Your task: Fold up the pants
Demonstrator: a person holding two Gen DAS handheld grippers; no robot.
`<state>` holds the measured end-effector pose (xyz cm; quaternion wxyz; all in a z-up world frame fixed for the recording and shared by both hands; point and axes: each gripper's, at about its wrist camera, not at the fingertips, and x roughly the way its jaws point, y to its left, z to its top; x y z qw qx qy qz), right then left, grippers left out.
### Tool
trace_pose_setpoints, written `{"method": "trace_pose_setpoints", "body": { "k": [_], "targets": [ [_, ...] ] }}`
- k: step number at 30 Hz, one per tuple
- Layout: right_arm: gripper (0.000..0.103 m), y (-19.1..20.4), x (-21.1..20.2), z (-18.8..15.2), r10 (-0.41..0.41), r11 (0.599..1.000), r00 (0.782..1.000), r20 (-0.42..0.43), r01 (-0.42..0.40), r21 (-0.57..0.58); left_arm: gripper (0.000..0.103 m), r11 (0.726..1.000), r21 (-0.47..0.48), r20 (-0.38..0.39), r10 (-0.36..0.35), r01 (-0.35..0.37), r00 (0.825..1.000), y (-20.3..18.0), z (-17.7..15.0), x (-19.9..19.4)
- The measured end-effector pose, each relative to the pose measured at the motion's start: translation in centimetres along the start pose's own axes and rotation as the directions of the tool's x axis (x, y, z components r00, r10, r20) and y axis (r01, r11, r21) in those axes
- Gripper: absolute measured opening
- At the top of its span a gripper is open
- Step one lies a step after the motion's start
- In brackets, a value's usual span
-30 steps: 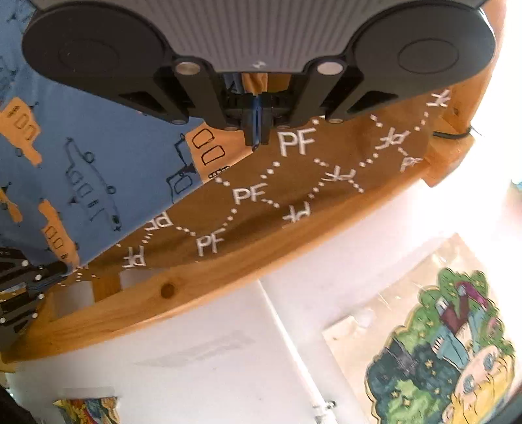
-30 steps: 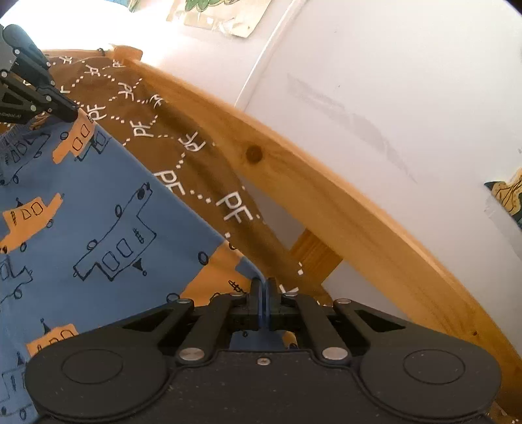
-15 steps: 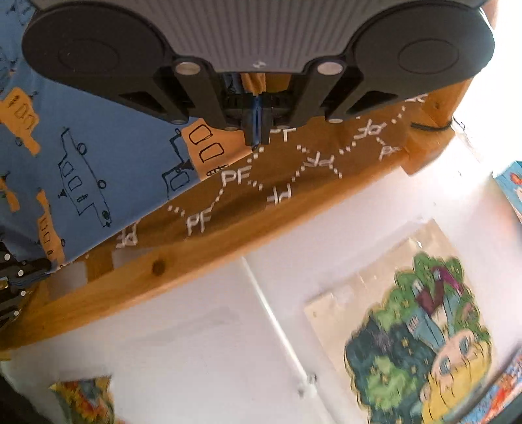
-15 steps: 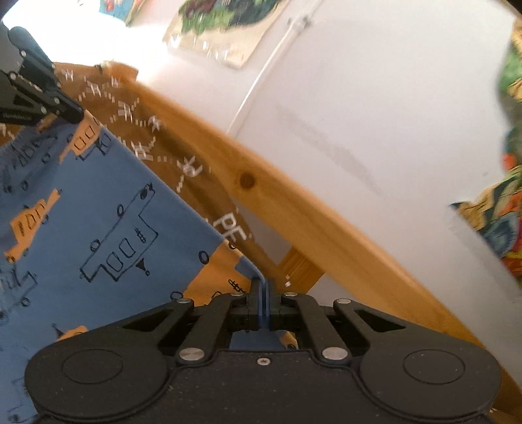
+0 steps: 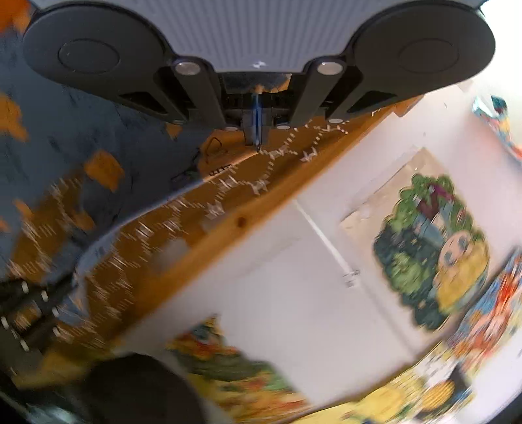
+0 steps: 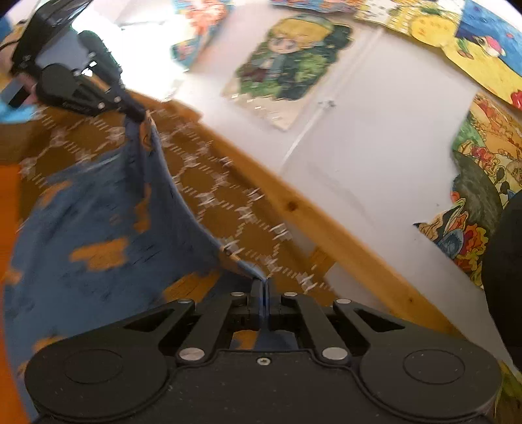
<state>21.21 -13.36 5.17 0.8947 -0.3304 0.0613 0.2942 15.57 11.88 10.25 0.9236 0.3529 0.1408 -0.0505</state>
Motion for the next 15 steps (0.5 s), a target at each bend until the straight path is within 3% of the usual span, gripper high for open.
{"method": "trace_pose_setpoints", "body": {
  "k": [5, 10, 15],
  "targets": [
    [0.000, 5.2, -3.3, -2.6, 0.027, 0.998, 0.999, -0.044, -0.029, -0.052, 0.001, 0.984, 0.149, -0.060, -0.088, 0.096, 0.994, -4.5, -3.7, -2.0],
    [0.000, 9.7, -4.8, -5.1, 0.090, 0.994, 0.991, -0.095, -0.096, -0.060, 0.001, 0.966, 0.192, -0.141, -0.146, 0.172, 0.979, -7.2, -6.1, -1.9],
    [0.000, 11.7, -5.0, -6.6, 0.136, 0.990, 0.980, -0.143, -0.140, -0.014, 0.001, 0.950, 0.210, -0.196, -0.189, 0.229, 0.962, -8.0, -7.5, -1.8]
  ]
}}
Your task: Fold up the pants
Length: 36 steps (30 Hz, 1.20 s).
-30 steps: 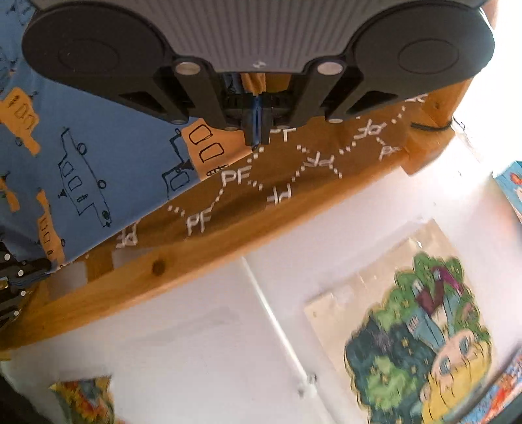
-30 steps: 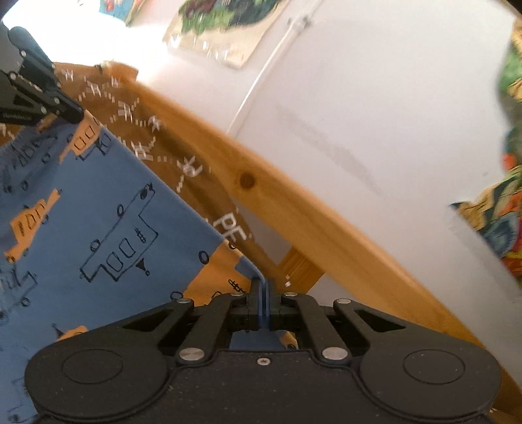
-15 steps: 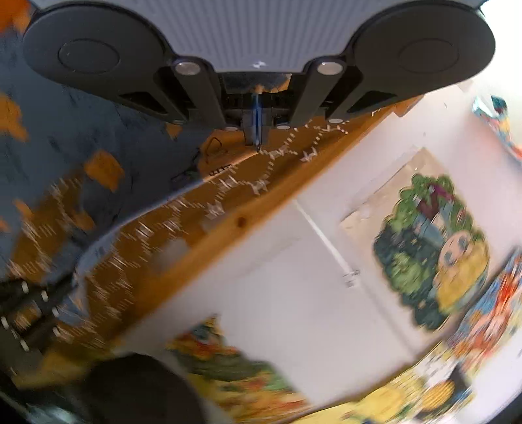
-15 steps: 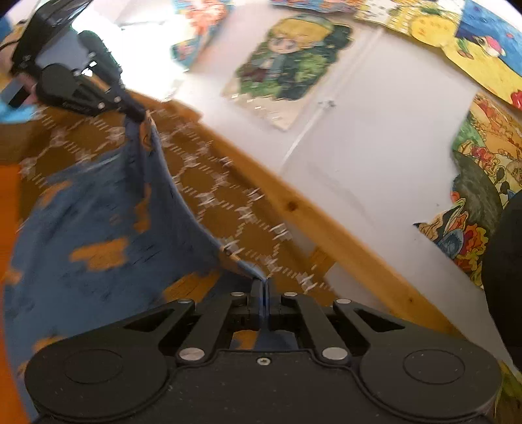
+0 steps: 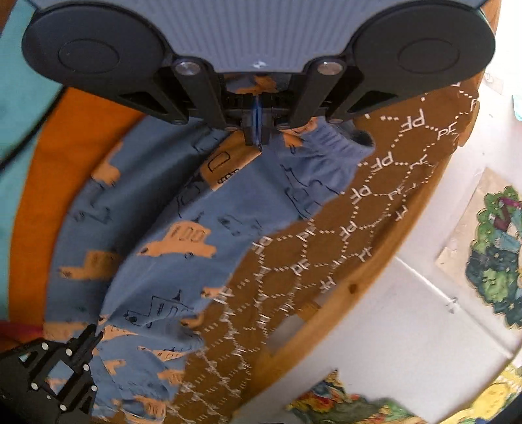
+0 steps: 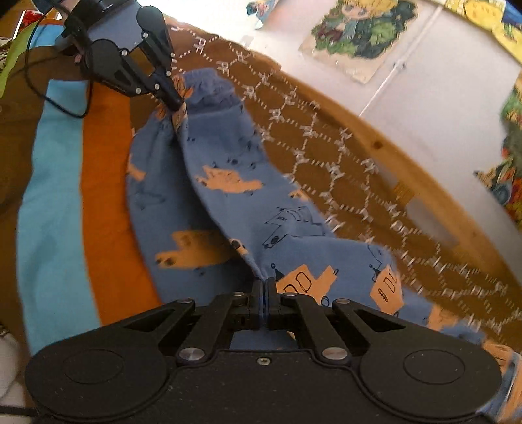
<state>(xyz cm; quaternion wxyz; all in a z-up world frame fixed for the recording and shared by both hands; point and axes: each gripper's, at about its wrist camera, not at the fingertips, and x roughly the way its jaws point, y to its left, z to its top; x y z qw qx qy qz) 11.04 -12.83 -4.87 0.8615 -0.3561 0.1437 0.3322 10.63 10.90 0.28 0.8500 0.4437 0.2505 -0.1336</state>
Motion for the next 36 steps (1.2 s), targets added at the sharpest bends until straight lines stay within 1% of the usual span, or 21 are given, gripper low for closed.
{"method": "trace_pose_setpoints", "body": {
  "k": [2, 5, 8, 11, 15, 18, 22, 27, 28, 31, 32, 33, 36],
  "targets": [
    [0.000, 0.4, -0.2, -0.3, 0.015, 1.000, 1.000, -0.006, -0.015, 0.021, 0.001, 1.000, 0.013, 0.003, -0.004, 0.004, 1.000, -0.2, -0.1, -0.1],
    [0.000, 0.6, -0.9, -0.2, 0.012, 1.000, 1.000, -0.001, -0.012, 0.020, 0.001, 0.999, 0.037, 0.016, 0.001, -0.001, 1.000, -0.6, -0.3, -0.4],
    [0.000, 1.1, -1.3, -0.4, 0.020, 1.000, 1.000, -0.016, -0.020, 0.014, 0.001, 0.995, 0.087, -0.014, -0.038, 0.040, 0.999, -1.5, -0.5, 0.0],
    [0.000, 1.2, -0.5, -0.8, 0.030, 0.999, 0.998, -0.046, -0.029, 0.025, 0.001, 0.990, 0.132, -0.035, -0.048, 0.053, 0.998, -2.1, -0.8, 0.3],
    [0.000, 1.4, -0.5, -0.9, 0.020, 0.999, 0.999, -0.041, -0.019, 0.039, 0.001, 0.991, 0.119, -0.036, -0.054, 0.058, 0.998, -1.6, -0.7, 0.6],
    [0.000, 1.2, -0.9, -0.6, 0.030, 0.999, 0.999, -0.033, -0.028, 0.033, 0.001, 0.992, 0.112, -0.032, -0.056, 0.060, 0.998, -1.4, -0.7, 0.5],
    [0.000, 1.4, -1.9, -0.4, 0.045, 0.999, 0.998, -0.036, -0.045, 0.000, 0.001, 0.987, 0.134, -0.036, -0.080, 0.084, 0.996, -1.9, -0.9, -0.3],
    [0.000, 1.6, -1.6, -0.6, 0.065, 0.998, 0.996, -0.069, -0.064, 0.005, 0.002, 0.981, 0.160, -0.057, -0.102, 0.110, 0.993, -2.2, -1.1, 0.2],
    [0.000, 1.7, -1.4, -0.7, 0.064, 0.998, 0.995, -0.071, -0.063, 0.011, 0.004, 0.979, 0.165, -0.065, -0.108, 0.117, 0.992, -2.3, -1.1, 0.3],
    [0.000, 1.6, -1.2, -0.7, 0.068, 0.997, 0.995, -0.070, -0.065, 0.047, 0.018, 0.976, 0.167, -0.073, -0.132, 0.143, 0.989, -2.5, -1.0, 0.3],
    [0.000, 1.5, -1.3, -0.6, 0.070, 0.996, 0.995, -0.068, -0.067, 0.054, 0.028, 0.975, 0.162, -0.070, -0.142, 0.152, 0.987, -2.6, -1.0, 0.2],
    [0.000, 1.6, -1.4, -0.6, 0.073, 0.996, 0.995, -0.067, -0.069, 0.055, 0.035, 0.975, 0.157, -0.066, -0.151, 0.160, 0.986, -2.7, -0.9, 0.0],
    [0.000, 1.9, -1.6, -0.8, 0.079, 0.996, 0.994, -0.070, -0.076, 0.044, 0.040, 0.976, 0.119, -0.060, -0.177, 0.183, 0.982, -2.9, -0.5, -0.5]
  ]
}}
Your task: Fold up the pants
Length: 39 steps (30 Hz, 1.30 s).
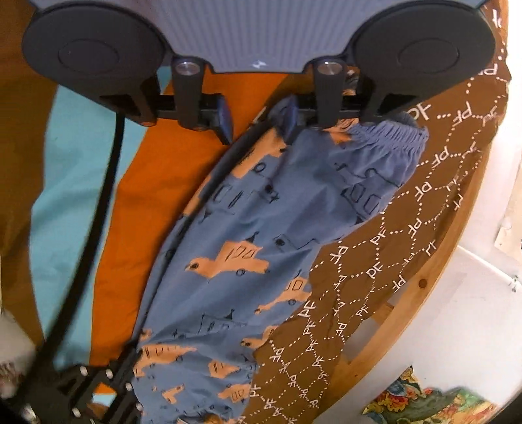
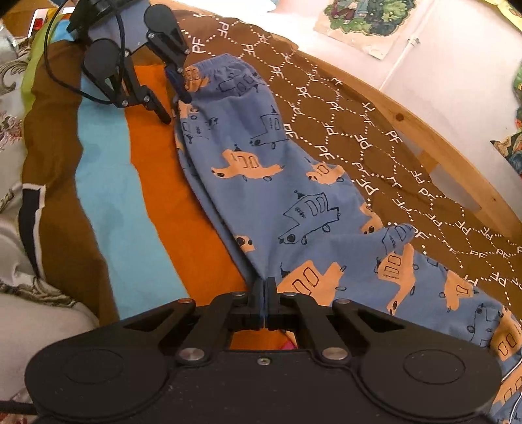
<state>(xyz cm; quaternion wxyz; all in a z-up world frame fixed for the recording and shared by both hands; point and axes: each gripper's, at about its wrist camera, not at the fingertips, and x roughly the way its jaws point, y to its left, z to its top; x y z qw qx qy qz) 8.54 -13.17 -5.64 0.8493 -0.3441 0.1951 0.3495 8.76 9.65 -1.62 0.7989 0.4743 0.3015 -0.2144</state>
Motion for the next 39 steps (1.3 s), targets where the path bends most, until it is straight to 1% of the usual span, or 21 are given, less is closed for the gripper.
{"method": "trace_pose_setpoints", "body": {
  "k": [1, 3, 5, 6, 7, 8, 9, 10, 12, 13, 14, 16, 18, 22, 23, 24, 26, 29, 34, 36, 39],
  "targets": [
    [0.000, 0.0, 0.0, 0.0, -0.003, 1.000, 1.000, 0.000, 0.003, -0.004, 0.042, 1.000, -0.018, 0.003, -0.006, 0.006, 1.000, 0.0, 0.2, 0.0],
    [0.001, 0.0, 0.1, 0.0, -0.007, 1.000, 1.000, -0.008, 0.007, 0.000, 0.053, 0.998, -0.052, 0.014, -0.025, 0.026, 1.000, -0.1, 0.8, -0.2],
    [0.020, -0.4, -0.2, 0.0, -0.037, 0.999, 0.999, -0.008, 0.037, 0.021, 0.059, 0.996, -0.078, 0.031, -0.041, 0.043, 0.999, -0.2, 1.5, -0.5],
    [0.034, -0.7, -0.6, -0.1, -0.047, 0.998, 0.999, -0.002, 0.047, 0.031, 0.062, 0.993, -0.101, 0.044, -0.052, 0.056, 0.998, -0.2, 2.0, -0.8],
    [0.040, -1.2, -1.2, -0.2, -0.053, 0.997, 0.999, 0.009, 0.053, 0.050, 0.064, 0.989, -0.127, 0.057, -0.062, 0.069, 0.996, -0.1, 2.5, -0.9],
    [0.041, -1.8, -2.0, -0.3, -0.061, 0.995, 0.998, 0.014, 0.060, 0.073, 0.068, 0.982, -0.171, 0.074, -0.070, 0.082, 0.995, 0.0, 3.1, -1.0],
    [0.047, -2.5, -2.8, -0.6, -0.077, 0.992, 0.997, 0.009, 0.076, 0.099, 0.073, 0.969, -0.227, 0.094, -0.076, 0.096, 0.993, 0.2, 3.8, -1.1],
    [0.059, -3.3, -3.6, -1.0, -0.102, 0.986, 0.995, -0.005, 0.102, 0.132, 0.077, 0.949, -0.292, 0.127, -0.086, 0.120, 0.988, 0.4, 4.6, -1.1],
    [0.074, -5.0, -5.3, -2.1, -0.149, 0.965, 0.988, -0.041, 0.155, 0.213, 0.093, 0.901, -0.402, 0.202, -0.089, 0.166, 0.975, 0.7, 6.6, -0.6],
    [0.078, -6.2, -6.3, -2.9, -0.169, 0.945, 0.983, -0.066, 0.181, 0.273, 0.093, 0.878, -0.439, 0.233, -0.091, 0.188, 0.968, 0.7, 7.7, -0.2],
    [0.078, -7.2, -7.1, -3.8, -0.186, 0.921, 0.979, -0.088, 0.205, 0.332, 0.093, 0.853, -0.468, 0.269, -0.109, 0.229, 0.957, 0.5, 9.2, 0.4],
    [0.078, -9.5, -8.5, -5.8, -0.226, 0.844, 0.965, -0.131, 0.261, 0.468, 0.093, 0.834, -0.484, 0.294, -0.132, 0.266, 0.947, -0.1, 12.2, 1.5],
    [0.074, -11.3, -9.3, -7.5, -0.273, 0.755, 0.946, -0.172, 0.322, 0.571, 0.086, 0.836, -0.474, 0.299, -0.143, 0.277, 0.944, -1.2, 15.2, 2.6],
    [0.062, -14.4, -9.2, -9.8, -0.278, 0.628, 0.951, -0.135, 0.286, 0.724, 0.076, 0.841, -0.411, 0.327, -0.224, 0.352, 0.918, -3.7, 20.5, 4.7],
    [0.059, -15.1, -8.9, -10.2, -0.282, 0.602, 0.951, -0.129, 0.280, 0.748, 0.069, 0.847, -0.391, 0.327, -0.238, 0.360, 0.914, -4.4, 21.6, 5.1],
    [0.056, -15.8, -8.5, -10.6, -0.285, 0.577, 0.950, -0.124, 0.274, 0.770, 0.061, 0.856, -0.369, 0.320, -0.250, 0.363, 0.914, -5.0, 22.6, 5.5],
    [0.054, -17.4, -7.7, -11.3, -0.279, 0.526, 0.954, -0.111, 0.248, 0.814, 0.053, 0.875, -0.337, 0.283, -0.257, 0.347, 0.924, -6.2, 23.9, 6.3],
    [0.053, -19.0, -7.0, -12.4, -0.245, 0.426, 0.965, -0.091, 0.191, 0.884, 0.051, 0.878, -0.326, 0.232, -0.284, 0.349, 0.930, -6.9, 24.4, 7.3],
    [0.051, -21.1, -6.1, -14.0, -0.242, 0.309, 0.969, -0.054, 0.130, 0.942, 0.049, 0.868, -0.338, 0.204, -0.311, 0.365, 0.928, -6.8, 24.3, 7.9],
    [0.048, -21.5, -6.1, -14.5, -0.254, 0.264, 0.966, -0.041, 0.110, 0.958, 0.035, 0.861, -0.344, 0.197, -0.325, 0.376, 0.925, -6.6, 24.3, 8.0],
    [0.034, -21.6, -6.2, -15.3, -0.284, 0.189, 0.958, -0.036, 0.093, 0.978, 0.016, 0.859, -0.343, 0.191, -0.332, 0.379, 0.924, -6.7, 24.4, 8.0]
  ]
}}
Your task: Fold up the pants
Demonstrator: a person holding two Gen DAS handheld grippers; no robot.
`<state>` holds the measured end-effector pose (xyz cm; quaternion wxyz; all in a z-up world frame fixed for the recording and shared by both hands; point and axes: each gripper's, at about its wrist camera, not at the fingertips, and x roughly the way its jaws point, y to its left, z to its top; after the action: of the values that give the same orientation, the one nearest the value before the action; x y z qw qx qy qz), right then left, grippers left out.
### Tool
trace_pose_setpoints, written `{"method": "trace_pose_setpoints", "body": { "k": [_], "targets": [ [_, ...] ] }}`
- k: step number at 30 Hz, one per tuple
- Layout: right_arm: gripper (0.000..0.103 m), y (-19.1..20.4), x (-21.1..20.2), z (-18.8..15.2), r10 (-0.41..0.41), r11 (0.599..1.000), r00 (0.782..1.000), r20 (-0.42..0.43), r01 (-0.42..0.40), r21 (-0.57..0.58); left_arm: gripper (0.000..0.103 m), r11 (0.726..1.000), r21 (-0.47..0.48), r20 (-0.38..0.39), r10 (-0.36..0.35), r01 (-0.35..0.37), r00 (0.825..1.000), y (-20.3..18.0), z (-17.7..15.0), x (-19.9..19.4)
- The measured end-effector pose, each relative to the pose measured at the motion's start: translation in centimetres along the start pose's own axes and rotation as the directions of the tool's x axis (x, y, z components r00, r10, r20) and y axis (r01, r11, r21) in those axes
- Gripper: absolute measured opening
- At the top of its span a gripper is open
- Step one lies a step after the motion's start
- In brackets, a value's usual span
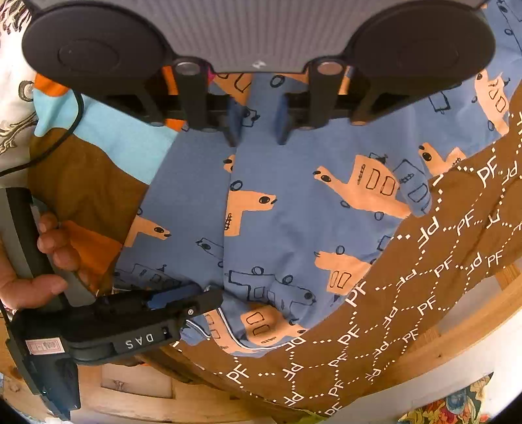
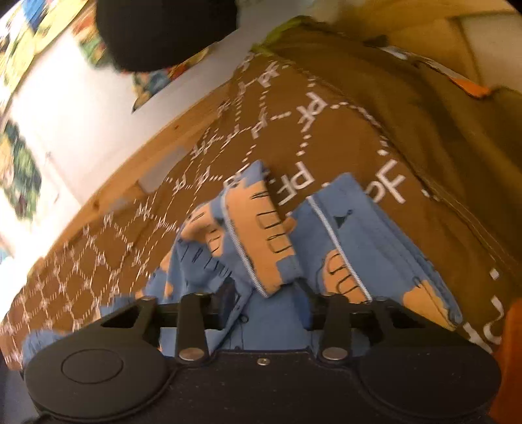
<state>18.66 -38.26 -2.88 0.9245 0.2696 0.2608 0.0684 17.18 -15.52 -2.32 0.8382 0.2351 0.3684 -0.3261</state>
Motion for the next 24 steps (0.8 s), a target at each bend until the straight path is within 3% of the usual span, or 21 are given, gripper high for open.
{"method": "trace_pose_setpoints", "body": {
  "k": [3, 7, 14, 19, 24],
  "targets": [
    [0.023, -1.1, -0.4, 0.1, -0.003, 0.998, 1.000, 0.030, 0.001, 0.061, 0.003, 1.000, 0.012, 0.003, 0.010, -0.010, 1.000, -0.4, 0.0, -0.1],
    [0.008, -1.4, -0.9, 0.5, -0.008, 0.997, 0.997, 0.079, 0.002, 0.076, 0.001, 1.000, -0.004, 0.018, 0.009, -0.009, 1.000, -0.3, 0.1, -0.2],
    [0.005, -0.3, -5.1, 2.5, -0.041, 0.999, 0.987, 0.153, 0.045, -0.028, 0.000, 0.998, 0.002, 0.079, -0.062, 0.062, 0.995, -0.1, 0.4, -2.7],
    [0.005, -0.6, -9.0, 2.0, -0.155, 0.983, 0.981, 0.120, 0.165, -0.076, 0.001, 0.989, 0.071, 0.059, -0.136, 0.132, 0.989, -0.2, -0.4, -4.2],
    [0.004, -1.1, -9.4, -0.5, -0.262, 0.952, 0.963, 0.064, 0.269, -0.143, 0.001, 0.988, 0.073, 0.026, -0.140, 0.138, 0.990, -0.5, -1.4, -3.3]
  ]
}}
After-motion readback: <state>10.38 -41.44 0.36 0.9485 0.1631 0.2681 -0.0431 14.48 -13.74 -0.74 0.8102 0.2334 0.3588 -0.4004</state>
